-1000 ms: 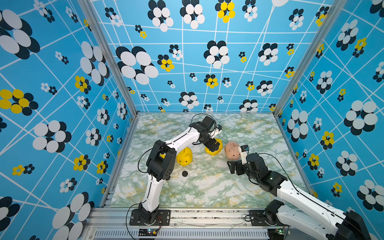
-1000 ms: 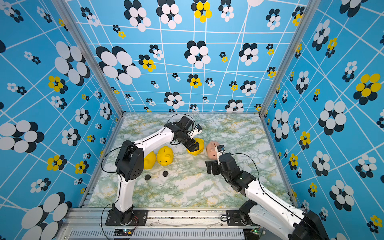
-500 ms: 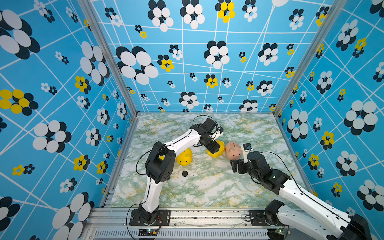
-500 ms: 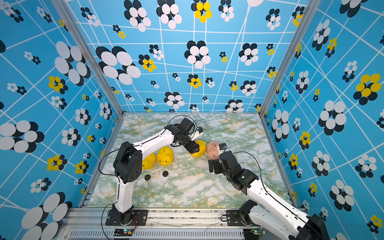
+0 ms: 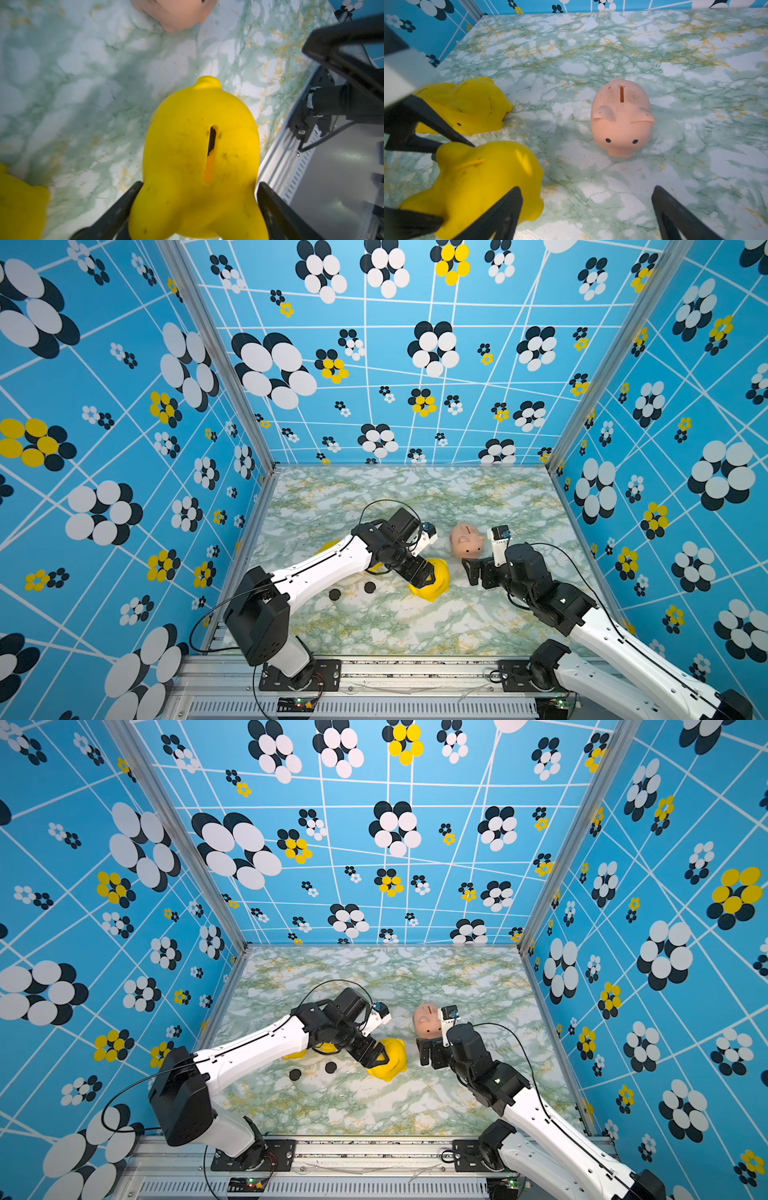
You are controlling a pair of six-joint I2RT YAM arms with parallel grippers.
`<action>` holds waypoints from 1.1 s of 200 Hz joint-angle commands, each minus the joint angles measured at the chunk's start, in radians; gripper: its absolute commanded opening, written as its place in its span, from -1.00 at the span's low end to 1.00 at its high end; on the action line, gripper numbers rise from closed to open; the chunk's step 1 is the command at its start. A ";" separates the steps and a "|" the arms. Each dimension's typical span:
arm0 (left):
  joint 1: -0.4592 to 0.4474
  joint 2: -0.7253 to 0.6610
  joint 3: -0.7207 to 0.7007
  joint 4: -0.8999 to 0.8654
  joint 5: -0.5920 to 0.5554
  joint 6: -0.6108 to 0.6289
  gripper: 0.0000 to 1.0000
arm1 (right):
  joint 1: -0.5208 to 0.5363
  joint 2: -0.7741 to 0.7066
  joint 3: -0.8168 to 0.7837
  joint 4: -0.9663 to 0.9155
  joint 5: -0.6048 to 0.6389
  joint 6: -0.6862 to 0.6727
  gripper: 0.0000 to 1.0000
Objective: Open piggy banks
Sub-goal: Move the piggy bank to the center of the board, then adjust the piggy bank at the center of the board.
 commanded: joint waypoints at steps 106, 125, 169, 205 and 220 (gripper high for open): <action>0.026 -0.261 -0.421 0.219 0.047 -0.390 0.99 | -0.001 -0.063 -0.147 0.054 -0.333 0.094 0.99; 0.065 -0.288 -0.406 0.157 0.048 -0.348 0.98 | 0.004 -0.072 -0.171 0.066 -0.351 0.114 0.99; 0.128 -0.332 -0.384 0.065 0.067 -0.274 0.98 | 0.030 -0.047 -0.198 0.097 -0.346 0.135 0.99; 0.132 -0.345 -0.365 0.070 0.072 -0.251 0.98 | 0.066 0.009 -0.211 0.136 -0.329 0.148 0.99; 0.131 -0.358 -0.346 0.052 0.056 -0.235 0.98 | 0.091 0.032 -0.221 0.165 -0.316 0.163 0.99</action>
